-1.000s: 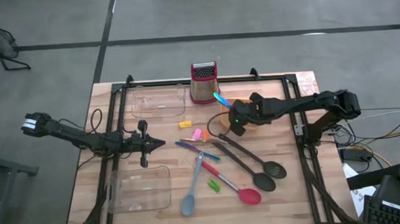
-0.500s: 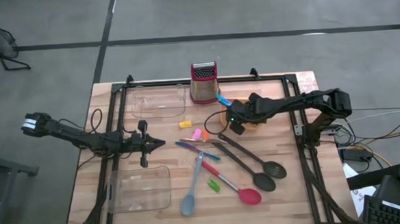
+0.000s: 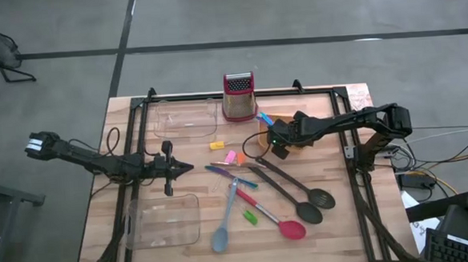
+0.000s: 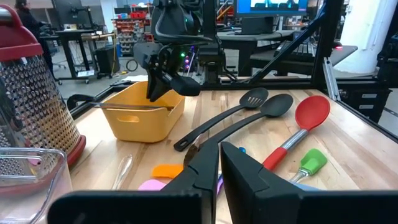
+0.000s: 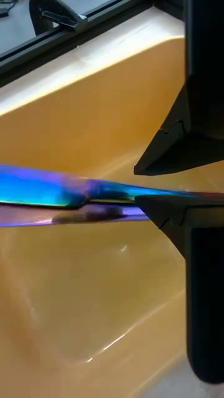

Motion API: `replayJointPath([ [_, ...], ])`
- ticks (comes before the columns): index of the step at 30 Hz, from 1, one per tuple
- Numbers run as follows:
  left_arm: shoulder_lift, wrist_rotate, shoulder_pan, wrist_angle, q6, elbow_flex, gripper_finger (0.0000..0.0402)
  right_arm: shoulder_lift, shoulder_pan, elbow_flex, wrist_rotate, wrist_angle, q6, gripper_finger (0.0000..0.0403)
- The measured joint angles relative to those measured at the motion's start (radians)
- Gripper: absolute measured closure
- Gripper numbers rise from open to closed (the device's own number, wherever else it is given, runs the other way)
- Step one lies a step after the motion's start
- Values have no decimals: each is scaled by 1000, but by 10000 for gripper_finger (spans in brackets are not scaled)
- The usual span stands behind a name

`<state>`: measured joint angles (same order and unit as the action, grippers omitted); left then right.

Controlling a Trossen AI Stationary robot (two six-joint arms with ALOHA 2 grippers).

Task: Pick & Place Kitchen Items
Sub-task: Put the bottom blue knife into the yellow bin, then put the gold knife into the yellow bin

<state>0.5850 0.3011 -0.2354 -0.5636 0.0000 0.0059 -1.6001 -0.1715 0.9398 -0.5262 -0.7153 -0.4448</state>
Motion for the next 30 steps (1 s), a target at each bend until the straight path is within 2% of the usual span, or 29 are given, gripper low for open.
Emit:
replayJointPath([
  [8, 0, 0, 0, 0, 0, 0, 372, 3, 1, 3, 3, -4, 3, 379],
  [12, 0, 0, 0, 0, 0, 0, 371, 7, 10, 44, 58, -10, 5, 385],
  [20, 0, 0, 0, 0, 0, 0, 377, 8, 63, 149, 90, 33, 84, 366],
  [27, 0, 0, 0, 0, 0, 0, 378, 7, 112, 150, 346, 340, 206, 324],
  [30, 0, 0, 0, 0, 0, 0, 378, -18, 136, 148, 376, 432, 250, 300],
])
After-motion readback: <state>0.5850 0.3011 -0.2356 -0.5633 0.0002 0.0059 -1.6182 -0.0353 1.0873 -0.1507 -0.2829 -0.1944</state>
